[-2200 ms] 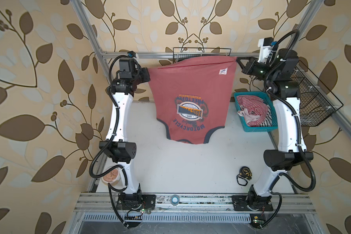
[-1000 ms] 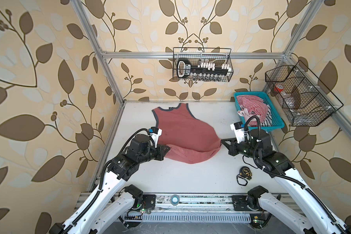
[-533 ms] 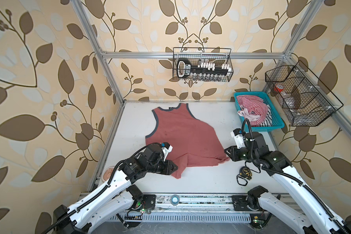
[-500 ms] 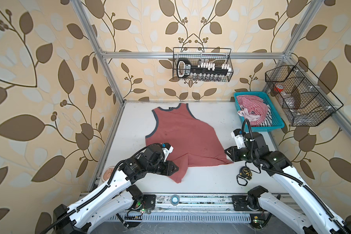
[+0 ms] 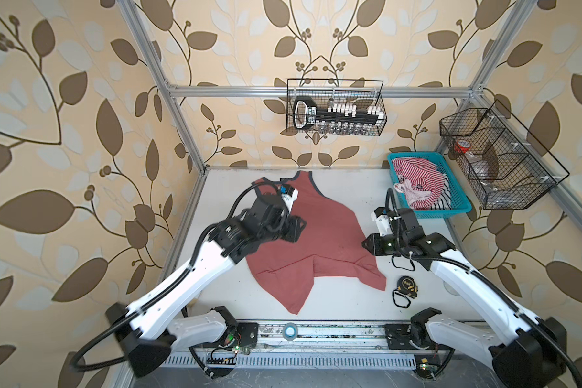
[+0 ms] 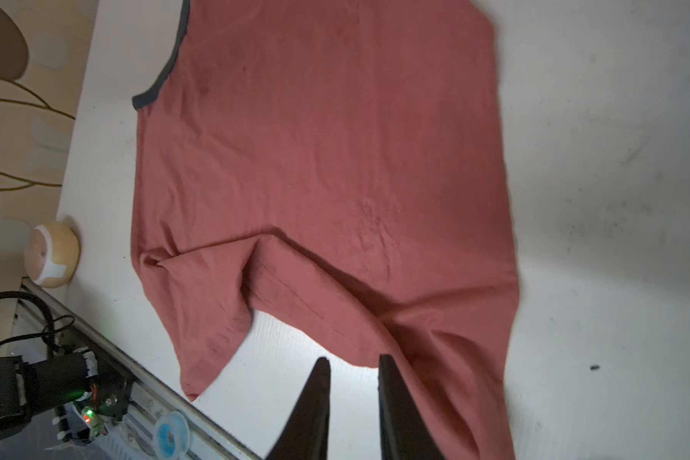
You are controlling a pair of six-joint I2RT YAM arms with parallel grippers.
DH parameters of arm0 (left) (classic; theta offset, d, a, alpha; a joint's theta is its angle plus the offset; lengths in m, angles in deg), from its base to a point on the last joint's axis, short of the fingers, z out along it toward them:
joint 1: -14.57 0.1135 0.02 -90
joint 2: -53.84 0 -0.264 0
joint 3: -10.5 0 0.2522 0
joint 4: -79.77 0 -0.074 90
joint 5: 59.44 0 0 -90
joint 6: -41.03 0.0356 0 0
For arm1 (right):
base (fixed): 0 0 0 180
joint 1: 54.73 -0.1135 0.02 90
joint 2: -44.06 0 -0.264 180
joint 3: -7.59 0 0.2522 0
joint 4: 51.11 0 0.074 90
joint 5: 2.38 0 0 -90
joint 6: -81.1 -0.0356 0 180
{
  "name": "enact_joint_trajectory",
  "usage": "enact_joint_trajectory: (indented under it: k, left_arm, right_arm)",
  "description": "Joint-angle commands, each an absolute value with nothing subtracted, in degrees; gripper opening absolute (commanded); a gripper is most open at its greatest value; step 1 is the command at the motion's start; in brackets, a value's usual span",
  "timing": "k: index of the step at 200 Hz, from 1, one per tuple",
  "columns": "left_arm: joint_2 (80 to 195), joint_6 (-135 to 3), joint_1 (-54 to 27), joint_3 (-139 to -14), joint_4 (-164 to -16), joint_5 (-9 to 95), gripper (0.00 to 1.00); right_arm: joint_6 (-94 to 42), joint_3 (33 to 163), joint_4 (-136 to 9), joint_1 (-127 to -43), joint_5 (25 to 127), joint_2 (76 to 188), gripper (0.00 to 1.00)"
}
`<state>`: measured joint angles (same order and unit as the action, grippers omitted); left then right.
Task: Fold and stack tank tops
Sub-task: Smooth out the tank top at the center of the table, then rotate the tank top at the center of the table.
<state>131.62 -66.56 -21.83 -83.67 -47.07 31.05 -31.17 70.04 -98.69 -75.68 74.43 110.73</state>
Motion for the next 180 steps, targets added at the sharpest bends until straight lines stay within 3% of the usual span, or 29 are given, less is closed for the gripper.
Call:
enact_joint_trajectory:
  k: [1, 44, 86, 180]
  left_arm:
    - [149.7, -61.3, -15.5, -94.3, -38.2, 29.6, 0.35]
    - [177.7, -57.6, -9.9, -122.8, -26.7, 29.8, 0.25]
    - [192.9, -57.8, -5.0, -140.7, -24.5, 32.4, 0.27]
    - [202.9, -63.3, 2.2, -141.4, -34.8, 46.2, 0.28]
  right_arm:
    - [-32.7, 69.5, -91.5, -75.0, 70.8, 115.7, 0.17]
    - [-33.4, 69.6, -87.5, -74.3, 69.5, 124.8, 0.12]
    - [-33.1, 69.4, -88.2, -74.2, 70.5, 130.9, 0.11]
    - [-33.9, 69.4, -89.2, -74.2, 70.8, 139.4, 0.06]
